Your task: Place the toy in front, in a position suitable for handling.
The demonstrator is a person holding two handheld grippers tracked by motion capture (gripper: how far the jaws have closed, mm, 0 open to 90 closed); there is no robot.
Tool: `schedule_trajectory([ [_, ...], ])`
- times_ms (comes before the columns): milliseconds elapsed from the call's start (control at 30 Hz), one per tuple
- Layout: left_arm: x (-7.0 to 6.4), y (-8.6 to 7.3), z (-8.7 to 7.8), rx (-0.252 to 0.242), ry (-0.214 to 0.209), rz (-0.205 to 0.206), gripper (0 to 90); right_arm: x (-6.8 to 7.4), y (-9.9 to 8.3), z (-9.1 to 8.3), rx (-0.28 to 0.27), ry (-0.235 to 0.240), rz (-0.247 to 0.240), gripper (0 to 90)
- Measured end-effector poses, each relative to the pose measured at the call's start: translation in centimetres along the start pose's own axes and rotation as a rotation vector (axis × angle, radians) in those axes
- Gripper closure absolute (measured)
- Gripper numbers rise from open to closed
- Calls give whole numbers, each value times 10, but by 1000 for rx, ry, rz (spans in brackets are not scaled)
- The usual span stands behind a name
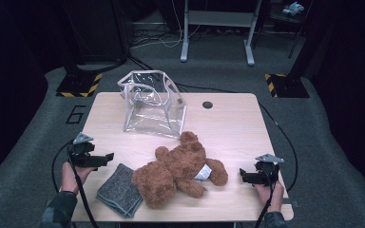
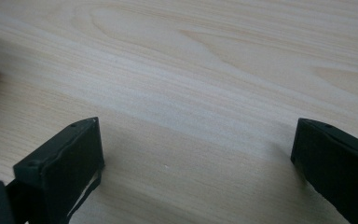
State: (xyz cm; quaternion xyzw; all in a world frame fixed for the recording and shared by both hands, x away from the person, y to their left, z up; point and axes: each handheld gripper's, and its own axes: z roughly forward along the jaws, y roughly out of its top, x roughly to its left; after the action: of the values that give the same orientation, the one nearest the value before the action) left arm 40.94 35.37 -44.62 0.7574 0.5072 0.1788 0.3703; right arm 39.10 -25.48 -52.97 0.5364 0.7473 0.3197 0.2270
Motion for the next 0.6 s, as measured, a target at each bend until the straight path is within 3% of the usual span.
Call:
schedule_trajectory([
  [33, 0, 0, 0, 0, 0, 0, 69, 0, 0, 0, 0, 0, 0, 14],
  [167, -1, 26, 7, -9, -40, 8, 74, 0, 0, 0, 0, -1, 0, 15],
  [600, 4, 77, 29, -24, -68, 29, 98, 0, 0, 0, -1, -3, 3, 17],
])
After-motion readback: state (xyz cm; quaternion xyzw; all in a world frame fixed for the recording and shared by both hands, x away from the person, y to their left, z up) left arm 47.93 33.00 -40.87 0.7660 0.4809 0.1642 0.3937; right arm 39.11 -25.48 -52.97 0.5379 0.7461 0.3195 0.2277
